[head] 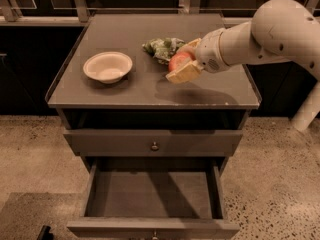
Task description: Pick apple from middle drawer and place on counter
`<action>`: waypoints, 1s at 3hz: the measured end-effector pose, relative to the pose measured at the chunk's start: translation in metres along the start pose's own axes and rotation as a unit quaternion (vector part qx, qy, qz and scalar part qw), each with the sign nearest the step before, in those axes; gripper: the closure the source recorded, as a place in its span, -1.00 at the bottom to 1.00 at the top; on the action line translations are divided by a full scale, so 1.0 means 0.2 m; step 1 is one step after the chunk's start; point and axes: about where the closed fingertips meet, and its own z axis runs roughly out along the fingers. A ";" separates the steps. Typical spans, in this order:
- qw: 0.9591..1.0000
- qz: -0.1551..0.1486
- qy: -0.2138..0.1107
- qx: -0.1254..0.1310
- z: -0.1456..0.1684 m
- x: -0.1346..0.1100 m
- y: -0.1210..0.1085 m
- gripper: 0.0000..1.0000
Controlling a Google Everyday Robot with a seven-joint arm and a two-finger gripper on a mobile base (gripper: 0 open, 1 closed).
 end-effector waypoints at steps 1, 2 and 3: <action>1.000 0.002 0.000 0.000 0.01 0.01 -0.01 0.64; 1.000 0.002 0.000 0.000 0.01 0.01 -0.01 0.17; 1.000 0.002 0.000 0.000 0.01 0.01 -0.01 -0.30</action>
Offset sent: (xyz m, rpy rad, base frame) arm 0.0016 -0.0004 -0.0014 0.0024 0.0020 -0.0018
